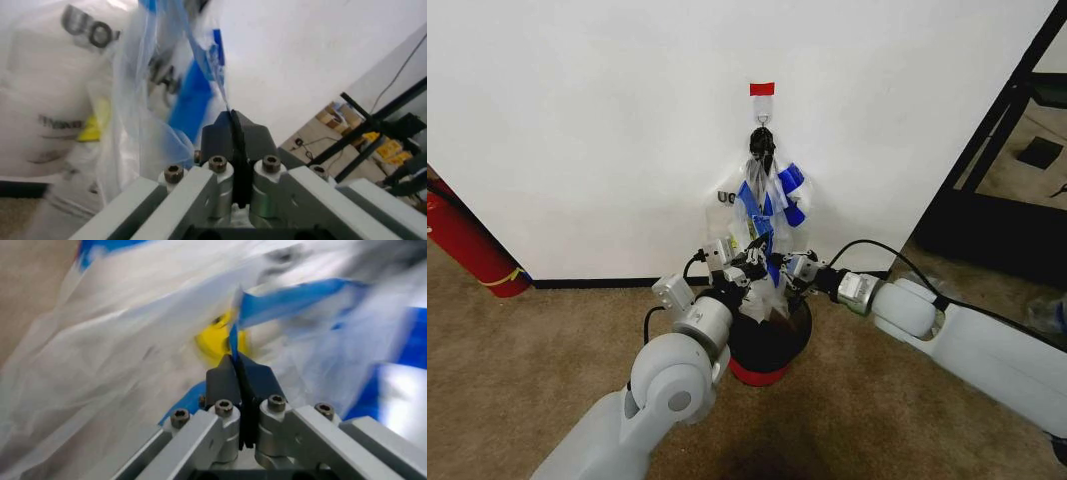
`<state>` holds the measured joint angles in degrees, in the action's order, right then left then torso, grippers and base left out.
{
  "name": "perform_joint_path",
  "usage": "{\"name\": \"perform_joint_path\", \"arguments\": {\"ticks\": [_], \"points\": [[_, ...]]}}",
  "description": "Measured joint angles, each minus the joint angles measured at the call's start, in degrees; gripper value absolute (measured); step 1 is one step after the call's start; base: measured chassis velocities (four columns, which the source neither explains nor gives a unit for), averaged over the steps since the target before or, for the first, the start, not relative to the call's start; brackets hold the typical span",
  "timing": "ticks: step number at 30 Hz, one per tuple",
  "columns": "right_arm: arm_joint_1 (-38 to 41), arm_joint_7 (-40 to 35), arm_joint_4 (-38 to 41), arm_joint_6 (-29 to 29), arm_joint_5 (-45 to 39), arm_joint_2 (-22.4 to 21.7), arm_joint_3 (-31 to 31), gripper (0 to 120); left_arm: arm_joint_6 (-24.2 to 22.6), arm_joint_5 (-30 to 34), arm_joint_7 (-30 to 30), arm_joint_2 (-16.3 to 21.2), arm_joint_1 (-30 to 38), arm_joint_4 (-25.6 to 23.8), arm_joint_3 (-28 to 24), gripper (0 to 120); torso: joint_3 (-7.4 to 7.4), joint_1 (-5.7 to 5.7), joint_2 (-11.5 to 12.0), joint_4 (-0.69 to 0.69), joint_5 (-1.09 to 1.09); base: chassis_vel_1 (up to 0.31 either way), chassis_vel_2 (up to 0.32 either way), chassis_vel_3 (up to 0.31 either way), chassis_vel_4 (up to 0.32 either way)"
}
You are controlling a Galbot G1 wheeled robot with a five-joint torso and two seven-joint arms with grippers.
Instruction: Pick up the garbage bag from the wall and place it over the trash bin.
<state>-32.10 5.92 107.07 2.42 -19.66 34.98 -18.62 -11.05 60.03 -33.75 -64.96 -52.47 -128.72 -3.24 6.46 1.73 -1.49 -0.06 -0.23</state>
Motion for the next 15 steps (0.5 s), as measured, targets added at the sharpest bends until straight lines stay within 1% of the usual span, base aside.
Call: {"name": "perform_joint_path", "arguments": {"ticks": [1,2,3,4,6,7,8,9,10,11,12,13,14,15], "points": [[-3.14,-0.6,1.15,0.21,-1.27,-0.16,3.46,0,0.04,-0.02,0.01,0.07,-0.17,0.08,0.4,0,0.0,0.0,0.0,-0.01,0.01,0.0,0.0,0.0,0.0],[-3.14,-0.6,1.15,0.21,-1.27,-0.16,3.46,0,0.04,-0.02,0.01,0.07,-0.17,0.08,0.4,0,0.0,0.0,0.0,-0.01,0.01,0.0,0.0,0.0,0.0],[-5.96,-1.13,2.18,0.42,-2.65,-0.21,6.51,0,0.08,-0.05,0.02,0.2,-0.35,0.11,0.73,0,0.0,0.0,0.0,0.01,0.02,0.0,0.0,0.0,0.0],[-9.67,-2.18,3.68,0.68,-4.97,-0.25,10.32,0,0.14,-0.1,0.09,0.49,-0.69,0.11,1.29,0,0.0,0.0,0.0,-0.03,0.02,0.0,0.0,0.0,0.0],[-13.66,-4.26,5.75,1.62,-9.52,0.05,13.74,0,0.27,-0.22,0.3,1.17,-1.85,-0.39,2.63,0,0.0,0.0,0.0,-0.07,0.0,0.0,0.0,0.0,0.0],[-14.22,-4.77,6.09,1.96,-11.26,0.66,14.46,0,0.32,-0.36,0.36,1.55,-2.81,-1.03,3.61,0,0.0,0.0,0.0,-0.07,0.0,0.0,0.0,0.0,0.0],[-14.52,-5.27,6.51,2.29,-14.0,1.81,15.23,0,0.4,-0.61,0.4,2.0,-4.45,-2.32,5.25,0,0.0,0.0,0.0,-0.02,0.01,0.0,0.0,0.0,0.0],[-14.52,-5.27,6.51,2.29,-14.0,1.81,15.23,0,0.4,-0.61,0.4,2.0,-4.45,-2.32,5.25,0,0.0,0.0,0.0,-0.02,0.01,0.0,0.0,0.0,0.0],[-14.8,-5.9,6.98,2.38,-16.37,2.75,15.81,0,0.42,-0.74,0.39,2.34,-5.57,-3.21,6.32,0,0.0,-0.01,0.0,0.07,0.03,0.0,0.0,0.0,0.0],[-15.44,-6.91,7.77,2.36,-18.6,3.43,16.39,0,0.43,-0.82,0.35,2.61,-6.37,-3.93,7.14,0,0.0,0.0,0.0,0.09,0.01,0.0,0.0,0.0,0.0],[-16.14,-7.61,8.48,2.26,-20.44,3.8,16.81,0,0.43,-0.87,0.29,2.86,-6.97,-4.44,7.7,0,-0.01,-0.01,0.0,0.09,-0.02,0.0,0.0,0.0,0.0],[-16.96,-8.08,9.25,2.12,-22.47,4.17,17.23,0,0.43,-0.94,0.2,3.21,-7.92,-5.2,8.39,0,0.0,0.0,0.0,0.05,-0.04,0.0,0.0,0.0,0.0],[-17.69,-8.22,9.74,2.06,-23.6,4.44,17.51,0,0.43,-0.99,0.14,3.54,-8.99,-6.03,9.06,0,0.0,0.0,0.0,0.02,-0.02,0.0,0.0,0.0,0.0],[-19.11,-8.25,10.31,2.02,-24.33,4.74,18.17,0,0.43,-1.05,0.1,3.89,-10.25,-7.01,9.63,0,0.0,0.0,0.0,0.02,0.02,0.0,0.0,0.0,0.0]]}}
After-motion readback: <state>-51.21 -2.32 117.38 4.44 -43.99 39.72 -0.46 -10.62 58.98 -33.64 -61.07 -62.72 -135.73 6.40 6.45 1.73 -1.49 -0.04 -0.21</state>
